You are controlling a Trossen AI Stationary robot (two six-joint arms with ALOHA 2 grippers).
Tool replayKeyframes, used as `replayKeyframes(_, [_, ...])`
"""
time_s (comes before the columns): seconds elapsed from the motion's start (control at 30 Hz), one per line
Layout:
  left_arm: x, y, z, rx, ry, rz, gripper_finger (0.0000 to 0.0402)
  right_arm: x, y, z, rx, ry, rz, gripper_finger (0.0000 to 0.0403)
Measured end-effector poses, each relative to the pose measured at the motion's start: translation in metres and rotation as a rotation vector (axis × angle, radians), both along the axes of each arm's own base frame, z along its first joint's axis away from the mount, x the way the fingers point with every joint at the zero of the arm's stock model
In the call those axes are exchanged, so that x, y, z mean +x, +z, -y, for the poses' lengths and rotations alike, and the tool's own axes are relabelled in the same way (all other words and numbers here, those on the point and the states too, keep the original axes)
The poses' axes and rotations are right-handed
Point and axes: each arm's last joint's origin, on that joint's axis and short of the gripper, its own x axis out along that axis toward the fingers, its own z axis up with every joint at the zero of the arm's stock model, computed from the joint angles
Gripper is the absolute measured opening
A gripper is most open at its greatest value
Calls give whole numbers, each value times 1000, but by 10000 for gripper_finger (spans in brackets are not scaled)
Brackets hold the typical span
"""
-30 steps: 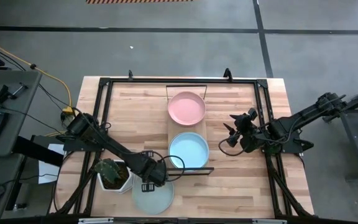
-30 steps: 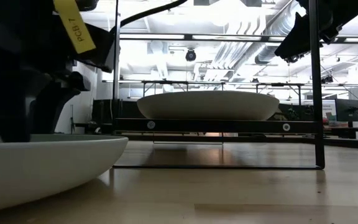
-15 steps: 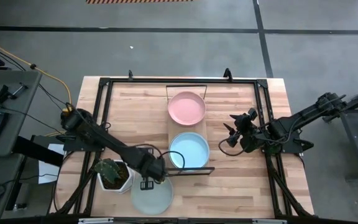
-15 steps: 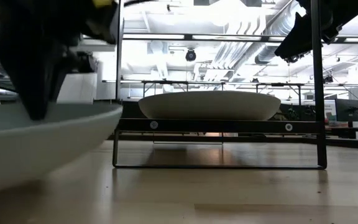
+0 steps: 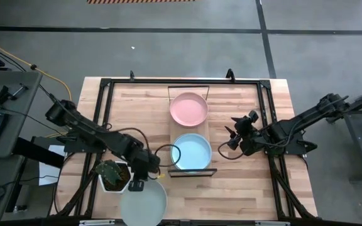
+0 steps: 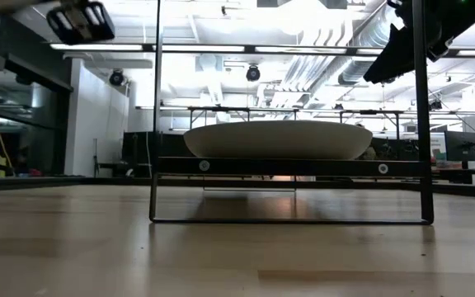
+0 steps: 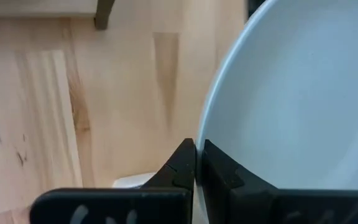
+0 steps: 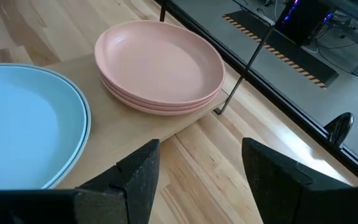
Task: Place and stack plates onto a shelf
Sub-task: Stack the gray plate on top of the blue on the shelf
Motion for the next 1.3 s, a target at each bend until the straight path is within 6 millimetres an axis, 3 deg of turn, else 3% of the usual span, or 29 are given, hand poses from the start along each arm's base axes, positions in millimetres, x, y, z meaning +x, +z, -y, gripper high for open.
replayKeyframes(0.2, [-6,30,-18,-49,38,101,1,2,-2,-1,-5,-1,-12,211])
replayKeyframes(0.53, [9,96,-55,-70,47,356,1,2,-2,-1,-4,0,-10,210])
replayKeyframes(0.73, [16,125,-93,148,139,515,1,2,-2,-1,2,4,-12,210])
replayKeyframes(0.87, [25,126,-126,357,306,556,1,2,-2,-1,4,2,-11,210])
replayKeyframes(0.97, [35,121,-150,406,429,572,1,2,-2,-1,11,2,-9,210])
replayKeyframes(1.13, [52,93,-176,360,485,509,1,2,-3,-1,22,8,-13,211])
replayKeyframes(1.3, [71,51,-185,354,464,368,1,2,-3,-1,21,9,-14,210])
